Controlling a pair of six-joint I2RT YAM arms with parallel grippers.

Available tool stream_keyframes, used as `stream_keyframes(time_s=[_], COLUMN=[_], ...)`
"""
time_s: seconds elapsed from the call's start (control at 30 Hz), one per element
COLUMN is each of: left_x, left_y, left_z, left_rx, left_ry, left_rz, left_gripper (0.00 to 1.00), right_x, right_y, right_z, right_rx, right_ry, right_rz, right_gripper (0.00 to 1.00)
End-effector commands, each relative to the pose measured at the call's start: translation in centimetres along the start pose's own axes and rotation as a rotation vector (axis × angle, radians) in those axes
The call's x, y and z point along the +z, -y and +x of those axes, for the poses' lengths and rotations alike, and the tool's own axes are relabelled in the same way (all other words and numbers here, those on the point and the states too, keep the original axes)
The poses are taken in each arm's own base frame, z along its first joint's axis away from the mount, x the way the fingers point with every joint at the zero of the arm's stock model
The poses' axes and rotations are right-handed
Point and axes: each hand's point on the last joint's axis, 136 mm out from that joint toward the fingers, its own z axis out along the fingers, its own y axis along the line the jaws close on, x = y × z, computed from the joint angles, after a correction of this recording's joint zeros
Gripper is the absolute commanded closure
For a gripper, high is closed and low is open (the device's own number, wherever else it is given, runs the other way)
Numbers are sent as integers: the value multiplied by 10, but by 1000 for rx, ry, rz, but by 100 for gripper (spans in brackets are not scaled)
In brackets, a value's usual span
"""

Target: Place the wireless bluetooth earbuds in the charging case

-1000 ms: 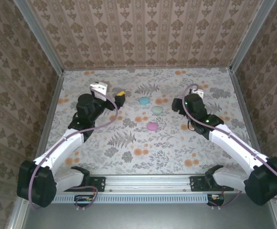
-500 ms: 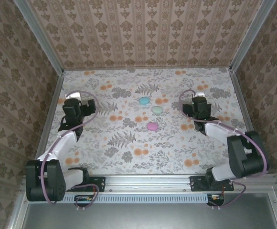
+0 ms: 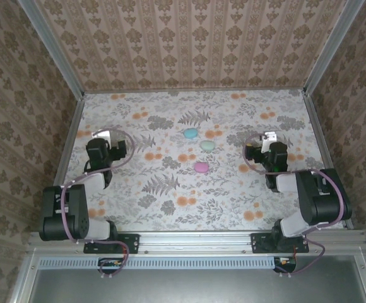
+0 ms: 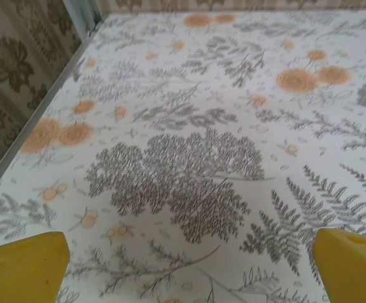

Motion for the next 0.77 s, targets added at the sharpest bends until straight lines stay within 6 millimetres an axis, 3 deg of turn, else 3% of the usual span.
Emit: stream_keyframes(time_s=[0.0,0.07,0.17,0.73], left_x=[2,4,12,11], left_y=[12,15,0,5], left_z=[-1,0,4,4], left_rx=[38,57,14,57], left_ry=[107,171,101,93], left_rz=[69,84,-9,-52], left_gripper=[0,0,0,0], right_x=[5,5,4,4], right_y=[6,6,7,1], right_z=[-27,-24,-25,-24], right_rx=[57,54,55,35], right_ry=[90,70,76,72], right_rz=[34,43,51,38], right_gripper=[3,0,0,0])
